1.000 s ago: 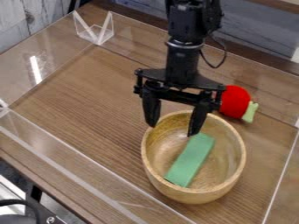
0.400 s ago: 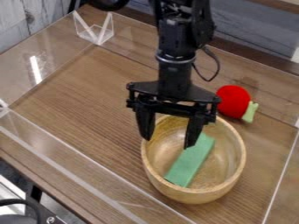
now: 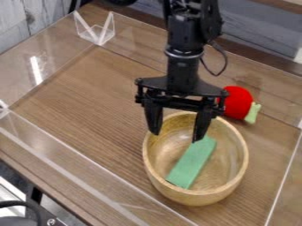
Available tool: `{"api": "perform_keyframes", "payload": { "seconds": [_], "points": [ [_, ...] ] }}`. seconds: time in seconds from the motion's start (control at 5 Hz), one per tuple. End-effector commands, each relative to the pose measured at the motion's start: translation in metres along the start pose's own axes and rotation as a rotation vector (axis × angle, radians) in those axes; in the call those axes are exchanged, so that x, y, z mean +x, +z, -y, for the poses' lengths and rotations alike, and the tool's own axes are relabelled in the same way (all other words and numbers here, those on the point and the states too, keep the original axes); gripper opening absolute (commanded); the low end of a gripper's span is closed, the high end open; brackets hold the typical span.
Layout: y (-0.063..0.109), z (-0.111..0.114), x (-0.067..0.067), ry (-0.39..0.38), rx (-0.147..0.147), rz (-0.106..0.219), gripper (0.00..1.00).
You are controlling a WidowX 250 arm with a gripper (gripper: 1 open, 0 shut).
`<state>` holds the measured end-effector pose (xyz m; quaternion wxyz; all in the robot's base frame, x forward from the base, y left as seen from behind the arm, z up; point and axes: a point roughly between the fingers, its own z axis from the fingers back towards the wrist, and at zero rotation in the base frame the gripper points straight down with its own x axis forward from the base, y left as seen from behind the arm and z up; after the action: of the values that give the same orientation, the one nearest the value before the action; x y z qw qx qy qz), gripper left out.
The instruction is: Remove the green block from the brown bowl and put it on the table
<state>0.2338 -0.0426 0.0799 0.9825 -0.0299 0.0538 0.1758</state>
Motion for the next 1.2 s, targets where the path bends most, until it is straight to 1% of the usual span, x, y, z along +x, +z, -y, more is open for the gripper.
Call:
{"api": "perform_keyframes", "payload": {
  "seconds": [0.0,0.2,0.4,0.6,0.8,1.0],
  "points": [
    [0.001,0.012,0.007,-0.032,-0.016,0.039,1.00],
    [-0.006,0.022,0.006,-0.064,-0.014,0.040,1.00],
    [-0.003,0.028,-0.005,-0.060,-0.016,0.043,1.00],
    [0.001,0.028,-0.011,-0.060,-0.015,0.039,1.00],
    [-0.007,0.020,-0.013,-0.078,-0.004,0.032,1.00],
    [-0.014,0.012,-0.009,-0.107,0.002,0.034,1.00]
  ]
}}
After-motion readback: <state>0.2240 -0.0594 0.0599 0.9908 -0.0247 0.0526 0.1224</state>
